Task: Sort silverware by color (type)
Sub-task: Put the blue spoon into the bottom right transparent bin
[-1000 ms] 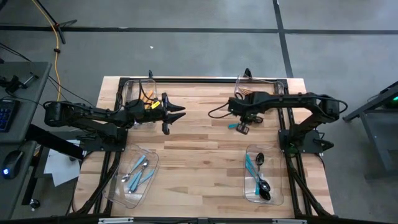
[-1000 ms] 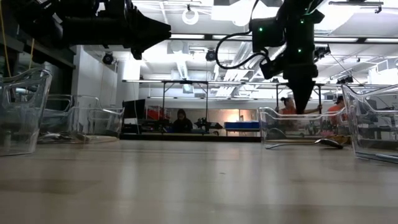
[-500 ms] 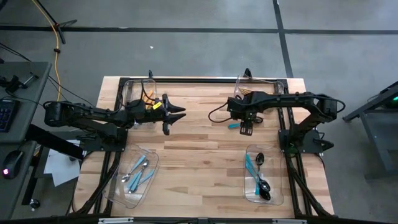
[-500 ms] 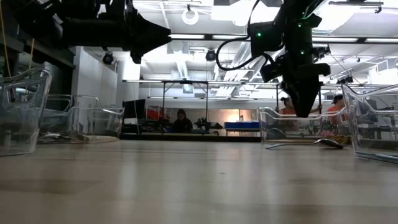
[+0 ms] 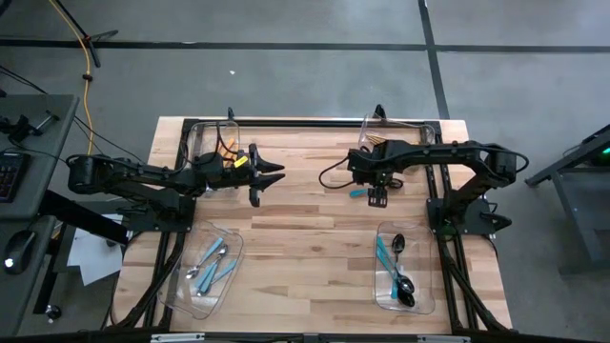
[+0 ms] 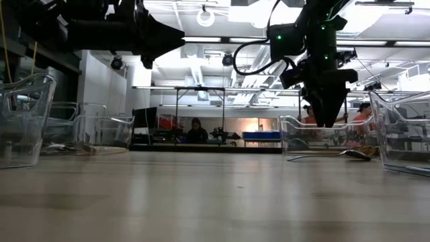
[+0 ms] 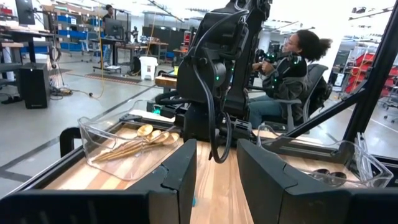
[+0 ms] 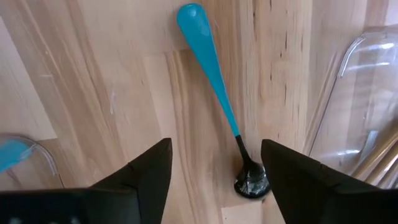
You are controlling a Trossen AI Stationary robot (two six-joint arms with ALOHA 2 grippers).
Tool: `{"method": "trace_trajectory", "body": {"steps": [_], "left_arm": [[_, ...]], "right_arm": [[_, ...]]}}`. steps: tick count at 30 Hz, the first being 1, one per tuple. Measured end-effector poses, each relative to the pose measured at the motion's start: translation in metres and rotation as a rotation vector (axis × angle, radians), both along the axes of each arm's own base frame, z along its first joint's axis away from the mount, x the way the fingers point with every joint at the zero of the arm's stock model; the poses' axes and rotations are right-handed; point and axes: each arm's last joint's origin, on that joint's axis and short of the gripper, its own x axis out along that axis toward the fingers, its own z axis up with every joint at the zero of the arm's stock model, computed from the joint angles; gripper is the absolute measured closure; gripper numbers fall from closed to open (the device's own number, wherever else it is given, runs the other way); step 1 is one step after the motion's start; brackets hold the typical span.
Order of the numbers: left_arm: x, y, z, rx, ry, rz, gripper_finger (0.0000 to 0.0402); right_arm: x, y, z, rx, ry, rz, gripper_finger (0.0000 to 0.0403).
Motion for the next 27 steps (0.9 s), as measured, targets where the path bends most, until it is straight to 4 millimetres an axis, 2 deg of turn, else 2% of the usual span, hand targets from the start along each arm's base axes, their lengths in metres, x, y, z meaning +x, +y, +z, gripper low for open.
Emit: {"method": "trace_trajectory", "body": {"steps": [6, 11, 27], "left_arm": [[0.0, 0.0, -0.0002, -0.001, 0.002, 0.0, 0.0295], [0.0, 0.0, -0.0003, -0.001, 0.003, 0.0, 0.0295], [0.0001, -0.0001, -0.0011, -0.036, 0.007, -0.003, 0.0296]], "right_arm": [[0.0021, -0.0006, 0.0001, -0.006, -0.021, 0.01, 0.0171], [0.0037, -0.001, 0.0002, -0.015, -0.027, 0.137, 0.0171], [-0.0017, 0.0005, -0.0023, 0.0, 0.02, 0.138, 0.0171]]}}
